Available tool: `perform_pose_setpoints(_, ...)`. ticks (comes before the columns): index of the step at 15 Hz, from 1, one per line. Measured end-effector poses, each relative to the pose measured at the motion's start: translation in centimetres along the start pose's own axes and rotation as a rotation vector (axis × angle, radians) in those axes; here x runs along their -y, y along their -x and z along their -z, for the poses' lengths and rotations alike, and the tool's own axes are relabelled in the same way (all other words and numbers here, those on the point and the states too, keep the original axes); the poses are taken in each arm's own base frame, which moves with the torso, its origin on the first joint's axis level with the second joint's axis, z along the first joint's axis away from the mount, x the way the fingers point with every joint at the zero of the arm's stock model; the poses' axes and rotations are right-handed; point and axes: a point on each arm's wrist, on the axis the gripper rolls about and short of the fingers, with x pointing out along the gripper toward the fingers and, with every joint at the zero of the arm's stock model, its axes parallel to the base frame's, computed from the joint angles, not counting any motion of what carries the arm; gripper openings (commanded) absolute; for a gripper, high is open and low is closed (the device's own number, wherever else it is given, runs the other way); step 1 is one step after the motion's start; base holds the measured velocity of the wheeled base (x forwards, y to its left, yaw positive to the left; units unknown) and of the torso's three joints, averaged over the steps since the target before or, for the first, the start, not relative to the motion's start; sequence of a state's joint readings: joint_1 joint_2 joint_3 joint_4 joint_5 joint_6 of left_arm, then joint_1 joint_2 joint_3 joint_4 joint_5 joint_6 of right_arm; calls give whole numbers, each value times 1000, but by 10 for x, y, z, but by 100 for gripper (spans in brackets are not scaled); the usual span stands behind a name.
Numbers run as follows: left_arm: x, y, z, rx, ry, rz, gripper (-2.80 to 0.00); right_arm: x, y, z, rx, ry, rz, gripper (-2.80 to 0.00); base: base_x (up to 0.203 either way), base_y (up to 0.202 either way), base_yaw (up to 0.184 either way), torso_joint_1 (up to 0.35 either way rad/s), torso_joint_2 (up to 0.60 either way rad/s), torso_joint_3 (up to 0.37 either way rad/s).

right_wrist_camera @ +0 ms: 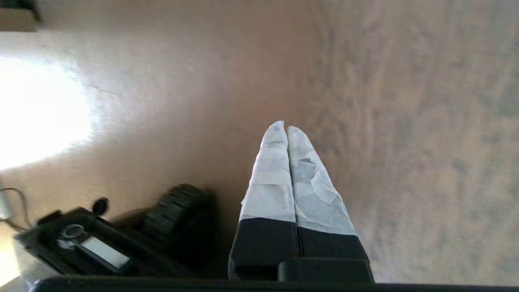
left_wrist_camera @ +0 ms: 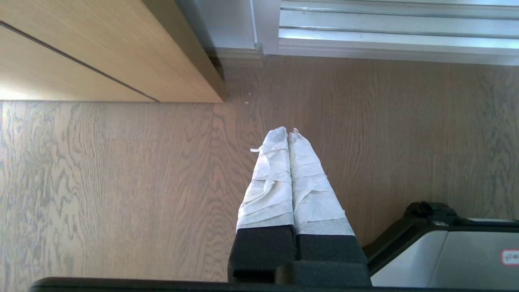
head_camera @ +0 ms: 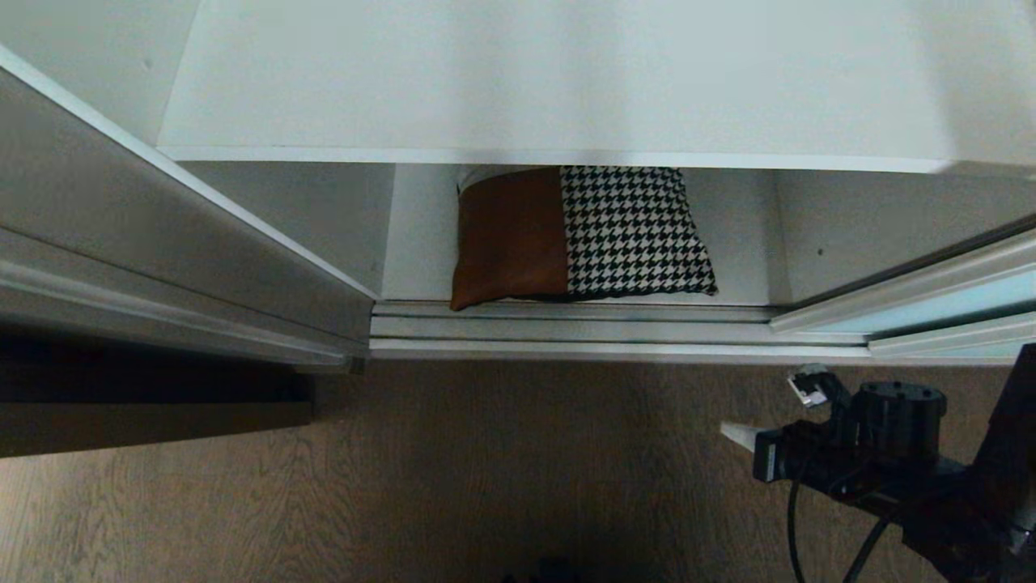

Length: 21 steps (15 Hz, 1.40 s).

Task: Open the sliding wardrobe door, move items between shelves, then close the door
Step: Place the pillow on the higher shelf

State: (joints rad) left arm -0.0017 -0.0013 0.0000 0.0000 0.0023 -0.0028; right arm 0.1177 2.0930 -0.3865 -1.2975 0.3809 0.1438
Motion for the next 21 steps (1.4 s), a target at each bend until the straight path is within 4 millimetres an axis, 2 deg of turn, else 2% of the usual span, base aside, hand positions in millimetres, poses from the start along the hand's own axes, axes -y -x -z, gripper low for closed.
perform_pose_setpoints(4,0,0,0,0,0,0,-280,0,-23,-8,32,19,-27,-280,0,0,0,0,0,0)
perform_pose_setpoints(7,0,0,0,0,0,0,-280,1,-27,-8,36,21,-27,-280,0,0,0,0,0,0)
perform_pose_setpoints(13,0,0,0,0,0,0,-280,17,-20,-26,119,18,38,-280,0,0,0,0,0,0)
perform_pose_setpoints(17,0,0,0,0,0,0,-280,16,-18,-39,171,-41,28,-280,0,0,0,0,0,0)
perform_pose_setpoints(21,0,0,0,0,0,-1,-280,6,-22,-39,163,-31,2,-280,0,0,0,0,0,0)
